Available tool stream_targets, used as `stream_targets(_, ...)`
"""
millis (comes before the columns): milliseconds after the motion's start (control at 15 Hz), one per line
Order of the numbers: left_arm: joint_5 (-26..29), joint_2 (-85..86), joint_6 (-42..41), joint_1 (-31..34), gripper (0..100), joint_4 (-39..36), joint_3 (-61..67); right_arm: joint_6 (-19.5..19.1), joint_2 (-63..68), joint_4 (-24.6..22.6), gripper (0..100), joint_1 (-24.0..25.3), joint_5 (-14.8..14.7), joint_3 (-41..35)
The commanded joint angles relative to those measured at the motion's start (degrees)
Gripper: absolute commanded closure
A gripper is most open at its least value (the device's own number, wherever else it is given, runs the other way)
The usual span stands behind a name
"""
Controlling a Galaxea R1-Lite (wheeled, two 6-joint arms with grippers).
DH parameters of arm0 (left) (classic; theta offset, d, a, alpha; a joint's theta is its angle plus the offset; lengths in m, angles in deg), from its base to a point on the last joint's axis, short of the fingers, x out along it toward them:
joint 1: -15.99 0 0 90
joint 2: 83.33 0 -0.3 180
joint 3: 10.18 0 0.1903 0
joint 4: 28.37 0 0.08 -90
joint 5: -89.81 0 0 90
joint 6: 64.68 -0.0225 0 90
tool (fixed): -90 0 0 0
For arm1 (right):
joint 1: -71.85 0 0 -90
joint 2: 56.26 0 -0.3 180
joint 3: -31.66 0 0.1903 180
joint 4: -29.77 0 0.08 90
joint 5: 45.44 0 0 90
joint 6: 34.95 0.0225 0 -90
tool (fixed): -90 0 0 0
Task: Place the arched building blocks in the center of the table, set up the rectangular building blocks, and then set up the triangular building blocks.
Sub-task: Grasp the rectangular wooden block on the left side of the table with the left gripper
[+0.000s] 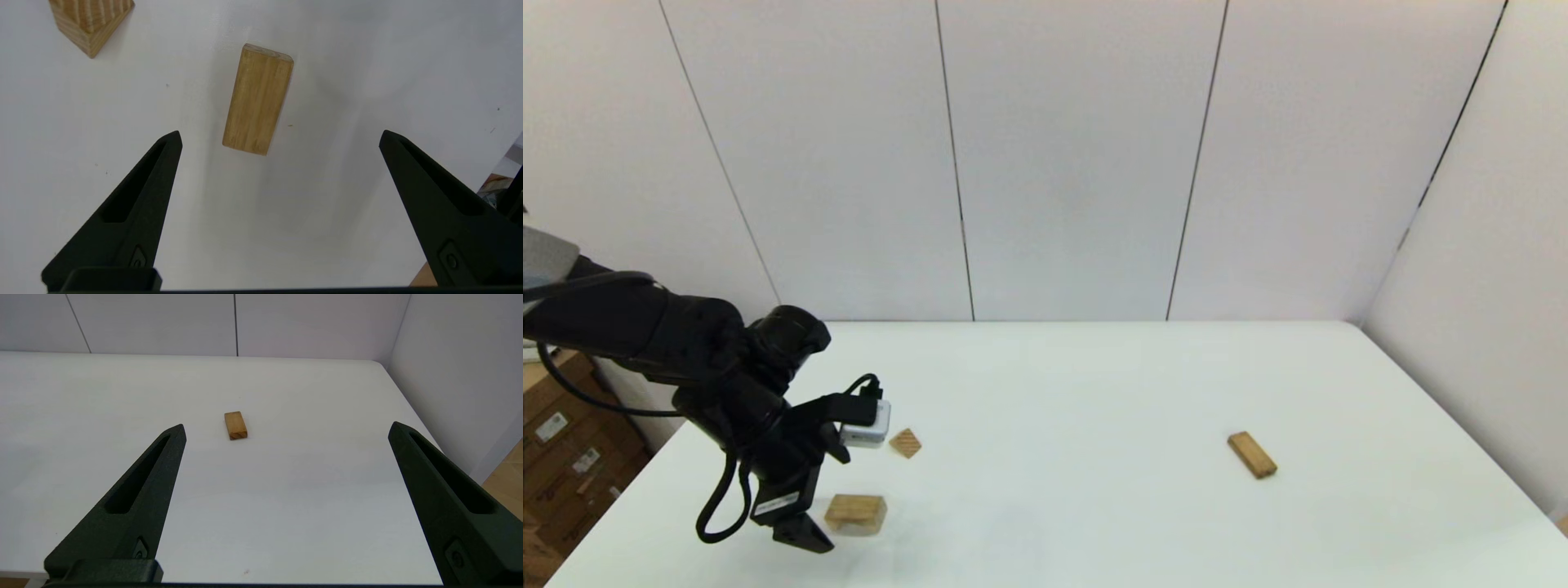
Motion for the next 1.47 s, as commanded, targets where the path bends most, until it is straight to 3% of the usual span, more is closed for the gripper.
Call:
stream_targets(67,0.0,-4.7,-0.6,-0.2,0,-0.3,-1.3,0.0,-0.1,-0.1,0,0.0,0.0,-0.1)
stream_targets(867,-0.1,-8.5,-7.3,-0.6,0,-2.5,-1.3,0.0,-0.1,-0.1,0,-0.1,0.0,-0.1)
stream_targets(1467,-0.1,-10.0,-7.2,-0.7,0,-4.1,-1.3,0.0,-0.1,-0.1,0,0.0,0.0,0.0)
